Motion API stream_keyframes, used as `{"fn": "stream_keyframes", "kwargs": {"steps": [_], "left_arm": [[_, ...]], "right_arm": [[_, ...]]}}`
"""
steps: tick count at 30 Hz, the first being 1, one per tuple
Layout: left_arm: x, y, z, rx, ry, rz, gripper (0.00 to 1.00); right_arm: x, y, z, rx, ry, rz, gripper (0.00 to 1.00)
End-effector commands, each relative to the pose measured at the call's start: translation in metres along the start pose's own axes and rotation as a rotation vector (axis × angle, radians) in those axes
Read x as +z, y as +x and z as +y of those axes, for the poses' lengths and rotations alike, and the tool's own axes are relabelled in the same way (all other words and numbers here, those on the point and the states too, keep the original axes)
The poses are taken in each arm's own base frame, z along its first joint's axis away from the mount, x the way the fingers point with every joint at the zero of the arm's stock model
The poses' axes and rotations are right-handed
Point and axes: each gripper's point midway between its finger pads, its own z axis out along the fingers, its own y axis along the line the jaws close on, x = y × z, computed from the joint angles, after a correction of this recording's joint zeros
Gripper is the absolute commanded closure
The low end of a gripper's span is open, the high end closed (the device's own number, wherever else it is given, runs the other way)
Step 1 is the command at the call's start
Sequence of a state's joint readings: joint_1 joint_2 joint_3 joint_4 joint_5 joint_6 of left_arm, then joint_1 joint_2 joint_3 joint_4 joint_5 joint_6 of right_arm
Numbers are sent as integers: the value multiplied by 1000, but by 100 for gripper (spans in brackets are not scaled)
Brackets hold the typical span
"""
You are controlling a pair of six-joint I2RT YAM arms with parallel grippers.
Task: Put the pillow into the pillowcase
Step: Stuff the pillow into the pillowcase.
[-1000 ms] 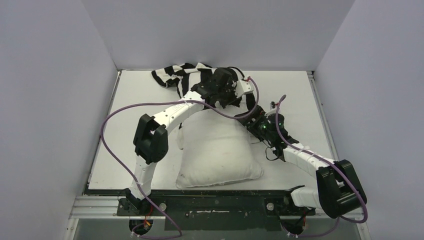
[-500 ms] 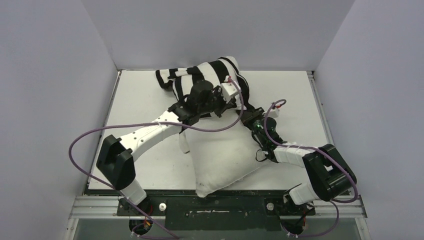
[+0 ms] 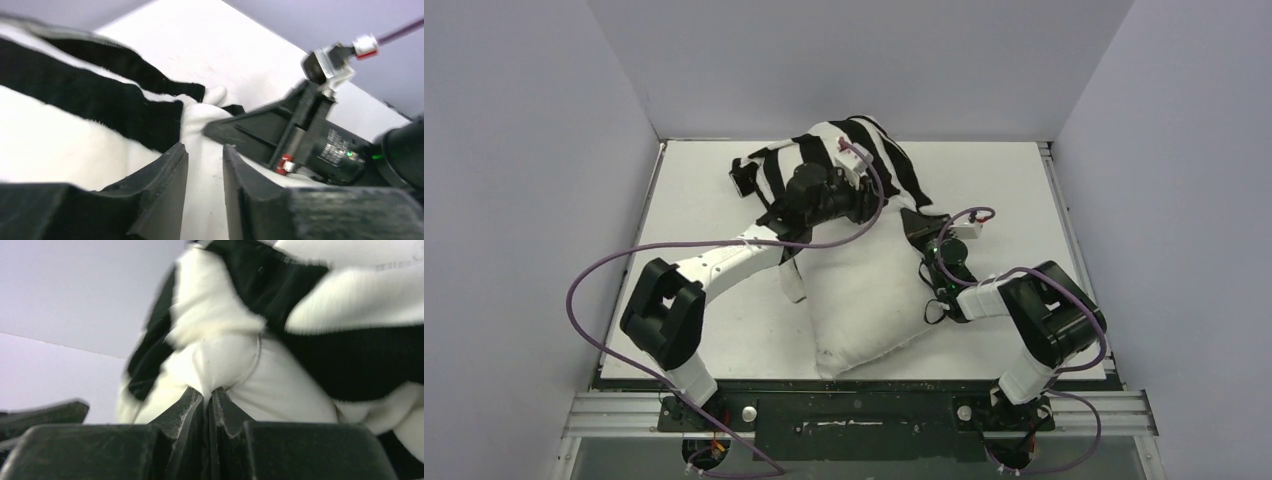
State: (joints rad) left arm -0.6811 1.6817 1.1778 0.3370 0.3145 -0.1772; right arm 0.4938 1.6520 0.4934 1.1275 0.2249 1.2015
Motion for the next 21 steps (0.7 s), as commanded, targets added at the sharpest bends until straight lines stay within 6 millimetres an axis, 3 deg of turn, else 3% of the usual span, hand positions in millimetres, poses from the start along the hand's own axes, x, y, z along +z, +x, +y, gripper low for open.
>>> {"fn": "stream_keyframes", "kwargs": {"steps": [1,3,6,15,21], "left_arm": [[-19,-69,13,170,-88,-76,58],[-25,-80,20,271,-143,-77,47],[-22,-80,16,386,-110,-50,48],[20,-28,35,653,-89,243,48],[46,-3,62,738,-137,350,47]], "right_arm": [[-3,-37,46,18,-184,-89,100],[-7,-33,52,-31,-224,-45,100],[-7,-25,54,-67,-250,4,100],[-5,-9,49,-33,-288,77,100],[-7,-8,44,-43,-273,84,100]]}}
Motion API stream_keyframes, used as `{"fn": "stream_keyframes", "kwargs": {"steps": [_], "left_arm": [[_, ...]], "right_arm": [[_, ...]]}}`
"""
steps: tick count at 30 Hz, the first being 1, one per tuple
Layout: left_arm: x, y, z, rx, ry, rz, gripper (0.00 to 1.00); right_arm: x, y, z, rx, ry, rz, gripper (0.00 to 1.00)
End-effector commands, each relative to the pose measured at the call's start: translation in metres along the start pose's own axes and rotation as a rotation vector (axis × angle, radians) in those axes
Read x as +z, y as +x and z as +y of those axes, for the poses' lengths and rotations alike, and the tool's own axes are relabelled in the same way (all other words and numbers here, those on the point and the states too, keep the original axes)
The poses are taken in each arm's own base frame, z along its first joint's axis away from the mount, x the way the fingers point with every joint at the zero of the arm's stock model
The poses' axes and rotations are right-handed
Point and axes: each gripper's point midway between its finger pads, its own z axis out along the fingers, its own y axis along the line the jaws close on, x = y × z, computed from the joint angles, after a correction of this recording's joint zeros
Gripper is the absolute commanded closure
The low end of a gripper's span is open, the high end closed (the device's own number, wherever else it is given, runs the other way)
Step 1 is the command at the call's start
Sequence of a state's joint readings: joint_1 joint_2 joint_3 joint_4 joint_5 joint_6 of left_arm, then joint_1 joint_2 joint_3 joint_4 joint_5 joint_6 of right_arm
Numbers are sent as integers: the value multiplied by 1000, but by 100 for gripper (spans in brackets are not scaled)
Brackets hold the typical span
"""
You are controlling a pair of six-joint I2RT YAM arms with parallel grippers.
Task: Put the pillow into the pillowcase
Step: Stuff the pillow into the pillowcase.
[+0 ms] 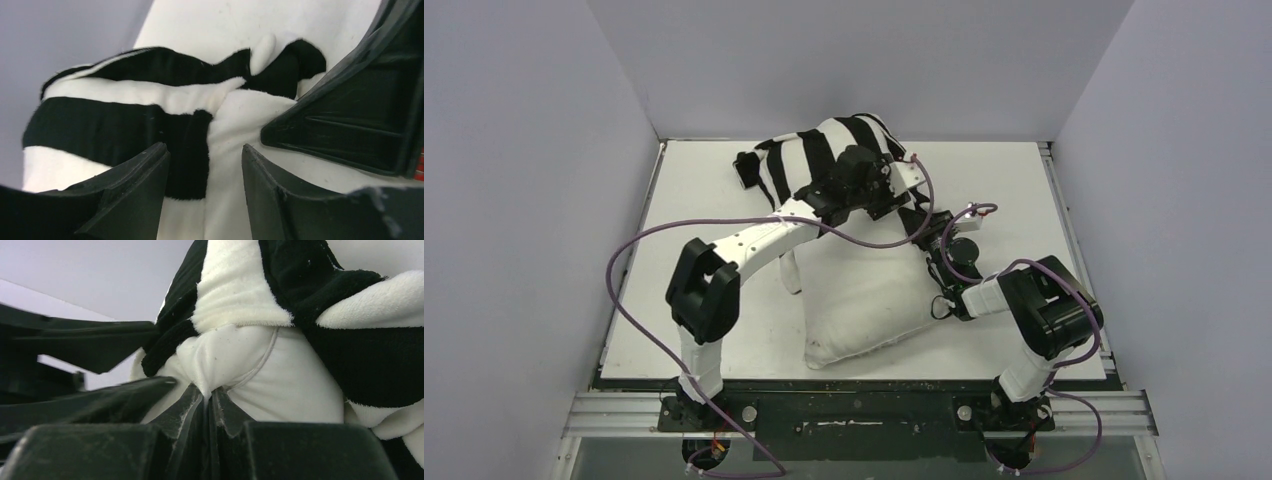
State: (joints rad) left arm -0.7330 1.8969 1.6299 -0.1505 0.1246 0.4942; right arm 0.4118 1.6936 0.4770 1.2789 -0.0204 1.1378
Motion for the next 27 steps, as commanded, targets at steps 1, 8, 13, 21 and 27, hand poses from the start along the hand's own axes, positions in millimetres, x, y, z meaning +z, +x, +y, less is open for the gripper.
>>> {"fn": "stream_keyframes", "kwargs": {"steps": [1,8,13,21,27], "left_arm": [[17,18,14,122,-33,98,46],[39,25,23,141,-62,115,68],[12,-36,-3,243,-96,19,96],[-29,-93,-66,137,50,-134,100],[-99,-153,-131,-255,296,-501,100]], "right_arm": [[-1,-9,30,-6,-115,-22,100],[-1,-5,28,-3,-105,-21,100],[4,-1,23,9,-99,-28,100],[22,-6,28,30,-121,-61,100],[48,-30,18,82,-60,-193,100]]}}
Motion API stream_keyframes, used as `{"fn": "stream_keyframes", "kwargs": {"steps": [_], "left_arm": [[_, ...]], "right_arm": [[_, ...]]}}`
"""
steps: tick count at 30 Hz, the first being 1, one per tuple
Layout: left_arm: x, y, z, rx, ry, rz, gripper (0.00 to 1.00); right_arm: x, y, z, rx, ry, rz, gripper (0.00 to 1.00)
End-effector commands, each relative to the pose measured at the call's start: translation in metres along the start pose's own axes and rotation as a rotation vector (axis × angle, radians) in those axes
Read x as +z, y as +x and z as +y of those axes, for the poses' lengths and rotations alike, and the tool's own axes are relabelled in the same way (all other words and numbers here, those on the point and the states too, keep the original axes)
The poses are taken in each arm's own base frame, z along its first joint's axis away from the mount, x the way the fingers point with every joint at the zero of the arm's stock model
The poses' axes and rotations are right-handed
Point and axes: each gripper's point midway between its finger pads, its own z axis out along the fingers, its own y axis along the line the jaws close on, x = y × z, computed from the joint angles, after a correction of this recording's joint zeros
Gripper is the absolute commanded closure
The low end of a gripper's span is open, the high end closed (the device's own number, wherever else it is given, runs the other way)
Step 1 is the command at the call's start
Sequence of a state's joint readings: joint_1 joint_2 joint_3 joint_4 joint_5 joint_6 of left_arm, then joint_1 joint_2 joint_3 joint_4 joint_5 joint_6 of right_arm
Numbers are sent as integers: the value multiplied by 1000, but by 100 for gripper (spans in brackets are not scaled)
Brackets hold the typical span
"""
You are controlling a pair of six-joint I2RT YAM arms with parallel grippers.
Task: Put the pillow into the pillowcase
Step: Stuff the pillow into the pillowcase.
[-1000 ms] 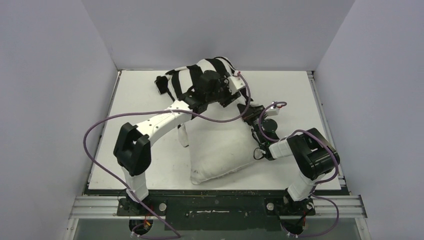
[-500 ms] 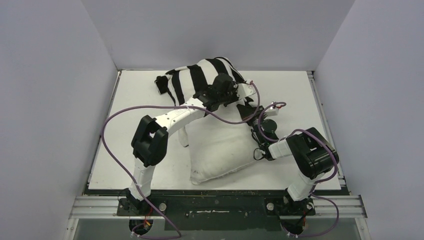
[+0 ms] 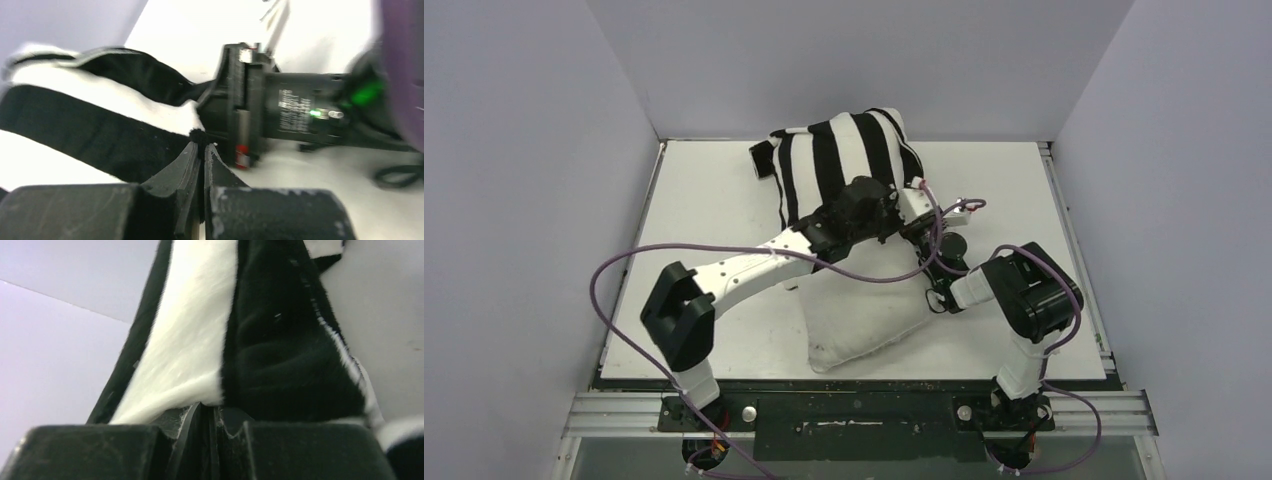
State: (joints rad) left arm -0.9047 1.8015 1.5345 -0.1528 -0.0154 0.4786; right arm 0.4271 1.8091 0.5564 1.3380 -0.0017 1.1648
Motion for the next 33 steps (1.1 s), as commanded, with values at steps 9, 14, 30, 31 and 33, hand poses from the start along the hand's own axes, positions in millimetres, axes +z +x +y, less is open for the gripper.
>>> {"fn": "stream_keyframes", "kwargs": {"steps": [9,14,30,31,33], "left_arm": [[-24,0,-38,-694,267,-435,100],[-14,-4,46,-750,177,-482,87],[-168,132,191,-1208,-407,-371,49],[-174,144,189,-1261,-406,-393,50],[-178,171,179,-1384,-388,-421,51]], "right_arm": [[49,-45,-1,-32,4,-197,100],[40,-53,-6,-141,44,-73,73],[-9,-26,87,-864,280,327,1],[-8,-13,93,-903,279,351,0],[-7,12,108,-989,264,385,0]]}}
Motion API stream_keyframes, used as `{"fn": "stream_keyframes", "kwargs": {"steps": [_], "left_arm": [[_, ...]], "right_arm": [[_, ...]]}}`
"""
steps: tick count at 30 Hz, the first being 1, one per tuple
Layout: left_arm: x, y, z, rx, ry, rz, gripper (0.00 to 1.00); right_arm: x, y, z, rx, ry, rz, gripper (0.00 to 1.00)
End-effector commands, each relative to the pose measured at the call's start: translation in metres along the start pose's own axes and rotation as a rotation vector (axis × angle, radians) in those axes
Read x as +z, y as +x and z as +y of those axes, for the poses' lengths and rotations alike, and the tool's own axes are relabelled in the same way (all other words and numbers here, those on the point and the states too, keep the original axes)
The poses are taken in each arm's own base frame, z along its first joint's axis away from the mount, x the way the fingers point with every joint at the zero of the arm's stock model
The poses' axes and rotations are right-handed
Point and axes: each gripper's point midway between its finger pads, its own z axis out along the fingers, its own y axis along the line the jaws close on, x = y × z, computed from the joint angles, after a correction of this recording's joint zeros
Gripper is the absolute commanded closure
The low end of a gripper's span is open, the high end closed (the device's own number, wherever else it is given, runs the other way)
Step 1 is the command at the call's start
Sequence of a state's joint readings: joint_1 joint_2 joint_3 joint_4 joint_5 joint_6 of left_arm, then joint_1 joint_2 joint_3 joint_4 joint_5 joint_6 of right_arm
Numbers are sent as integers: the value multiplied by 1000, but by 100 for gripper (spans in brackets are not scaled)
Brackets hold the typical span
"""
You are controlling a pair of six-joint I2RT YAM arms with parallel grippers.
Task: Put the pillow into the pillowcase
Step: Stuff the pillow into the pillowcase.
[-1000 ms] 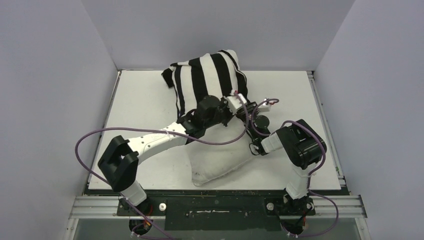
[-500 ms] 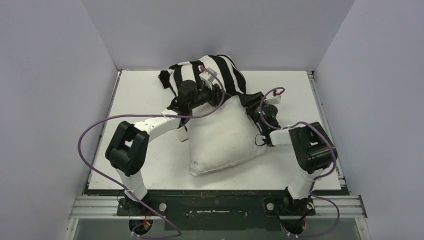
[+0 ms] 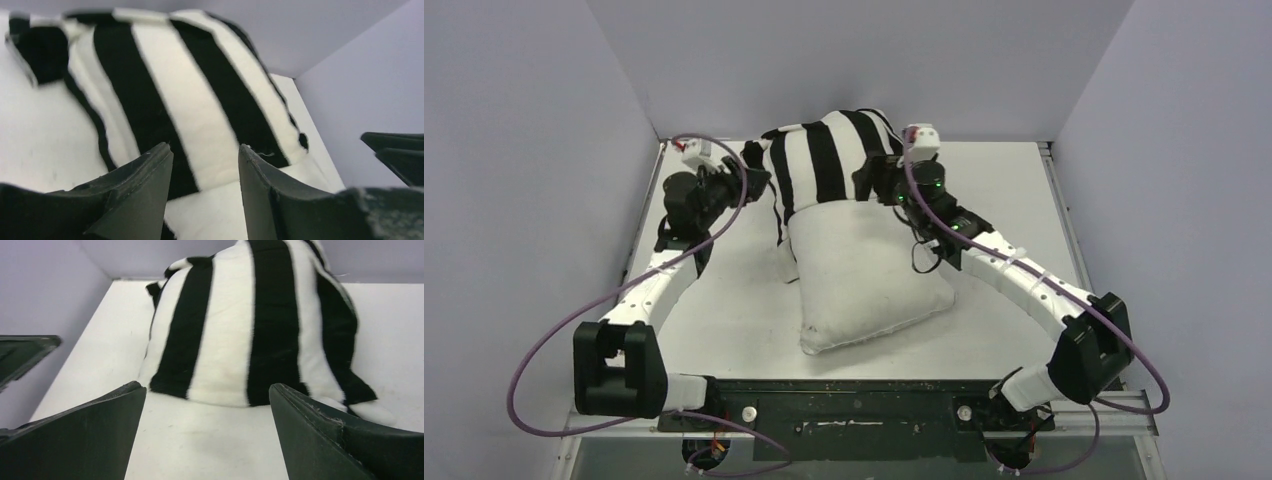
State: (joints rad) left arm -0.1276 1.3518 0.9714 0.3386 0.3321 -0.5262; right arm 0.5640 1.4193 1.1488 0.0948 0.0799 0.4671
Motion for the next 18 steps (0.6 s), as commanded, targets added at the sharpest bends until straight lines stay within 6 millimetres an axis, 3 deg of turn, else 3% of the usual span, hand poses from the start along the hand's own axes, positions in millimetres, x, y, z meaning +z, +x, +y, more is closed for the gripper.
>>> {"fn": "stream_keyframes", "kwargs": {"steps": [1,5,8,14,15,16,17,18], "left_arm": [[-19,44,41,-331,-25,38,53],[-27,63,67,-393,-72,66,57],[-30,78,75,-421,-101,89,57],[-41,108,91,-500,-155,91,61],[-41,113,92,-519,-153,96,62],[-41,117,93,-529,-153,101,64],[-40,119,94,-530,-149,103,66],[-39,121,90,-518,-135,111,67]], "right_arm": [[-2,52,25,-295,83,187,0],[9,89,71,-442,48,277,0],[20,124,90,-551,48,359,0],[63,180,68,-758,183,469,1],[67,190,62,-780,193,487,6],[71,199,56,-787,196,507,17],[73,205,49,-782,196,517,35],[74,206,45,-775,193,513,66]]}}
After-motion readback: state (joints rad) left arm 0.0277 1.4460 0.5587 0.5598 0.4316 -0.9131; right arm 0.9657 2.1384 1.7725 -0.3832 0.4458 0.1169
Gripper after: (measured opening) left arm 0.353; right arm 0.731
